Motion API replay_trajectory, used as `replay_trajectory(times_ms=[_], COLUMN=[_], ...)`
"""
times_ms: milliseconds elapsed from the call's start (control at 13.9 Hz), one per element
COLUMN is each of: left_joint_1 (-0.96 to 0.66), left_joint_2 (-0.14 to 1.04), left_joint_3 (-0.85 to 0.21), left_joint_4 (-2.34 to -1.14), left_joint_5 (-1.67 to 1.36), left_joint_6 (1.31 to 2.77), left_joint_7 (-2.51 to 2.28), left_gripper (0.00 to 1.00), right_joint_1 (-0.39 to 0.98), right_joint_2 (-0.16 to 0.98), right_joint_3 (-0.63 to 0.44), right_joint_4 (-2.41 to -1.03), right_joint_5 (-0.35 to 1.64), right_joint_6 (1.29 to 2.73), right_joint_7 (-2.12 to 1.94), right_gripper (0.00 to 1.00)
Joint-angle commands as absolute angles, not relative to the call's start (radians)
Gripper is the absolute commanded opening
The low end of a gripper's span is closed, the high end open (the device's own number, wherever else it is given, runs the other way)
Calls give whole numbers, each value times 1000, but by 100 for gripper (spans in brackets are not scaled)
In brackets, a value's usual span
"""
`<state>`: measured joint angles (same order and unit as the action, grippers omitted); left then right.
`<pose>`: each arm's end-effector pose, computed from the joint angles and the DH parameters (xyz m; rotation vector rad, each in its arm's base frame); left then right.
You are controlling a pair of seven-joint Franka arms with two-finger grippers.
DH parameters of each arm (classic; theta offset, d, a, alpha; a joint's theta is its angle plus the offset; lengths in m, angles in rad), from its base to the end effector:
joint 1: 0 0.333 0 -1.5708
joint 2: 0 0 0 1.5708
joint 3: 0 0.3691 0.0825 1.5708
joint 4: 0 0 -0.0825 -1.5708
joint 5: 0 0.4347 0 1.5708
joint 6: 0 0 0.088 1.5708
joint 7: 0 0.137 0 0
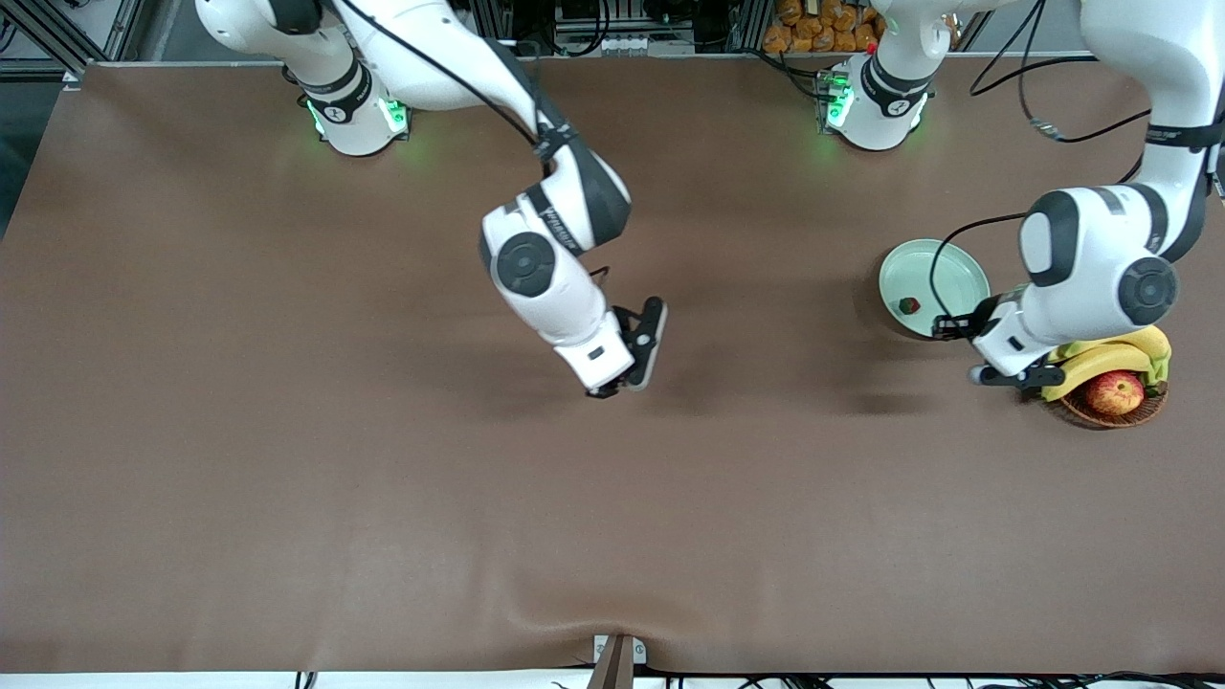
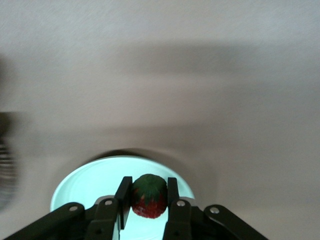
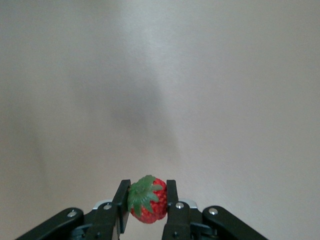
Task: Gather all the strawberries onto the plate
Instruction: 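Drop the strawberry on the plate while the right gripper sets another mid-table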
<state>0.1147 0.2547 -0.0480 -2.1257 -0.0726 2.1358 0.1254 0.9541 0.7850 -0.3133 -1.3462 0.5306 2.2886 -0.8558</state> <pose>0.5838 0.0340 0.2577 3.0288 -0.0185 -0.3605 0.6229 0.5705 0.2757 -2.3339 -1.7632 -0.3274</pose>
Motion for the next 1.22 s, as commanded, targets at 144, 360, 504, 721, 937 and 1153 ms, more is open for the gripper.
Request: replay_trajectory(times_ms=[144,360,504,721,937,1153], left_joint_1=[166,210,253,258,241,213], left_joint_2=[247,258,284,291,288,291], left_joint_3=[-60,-60,-60,-61,-66,-95], left_joint_4=[-2224,-2243,-2241,-2229,-2198,-2137], left_joint_5=[-66,-66,-66,-64,-64,-60], left_joint_6=[2181,2181,2183,2184,2180,2174], left_joint_7=[175,237,310,314,313,310], left_gripper=[12,27,58,100,100,100], right_joint_1=[1061,1118,1143,1144,1132,1120], right_joint_2=[874,922,945,945,925,876], right_joint_3=[-322,-325,-328,-333,-334,-376], right_joint_4=[-1348,-1348,-1350,-1350,-1351,-1378], right_joint_5=[537,522,509,494,469,469], right_joint_6=[2442,2499,2505,2520,2508,2446], right_joint_7=[-738,-643,-615,-601,-598,-600], right_gripper=[7,10,13,79,100,100])
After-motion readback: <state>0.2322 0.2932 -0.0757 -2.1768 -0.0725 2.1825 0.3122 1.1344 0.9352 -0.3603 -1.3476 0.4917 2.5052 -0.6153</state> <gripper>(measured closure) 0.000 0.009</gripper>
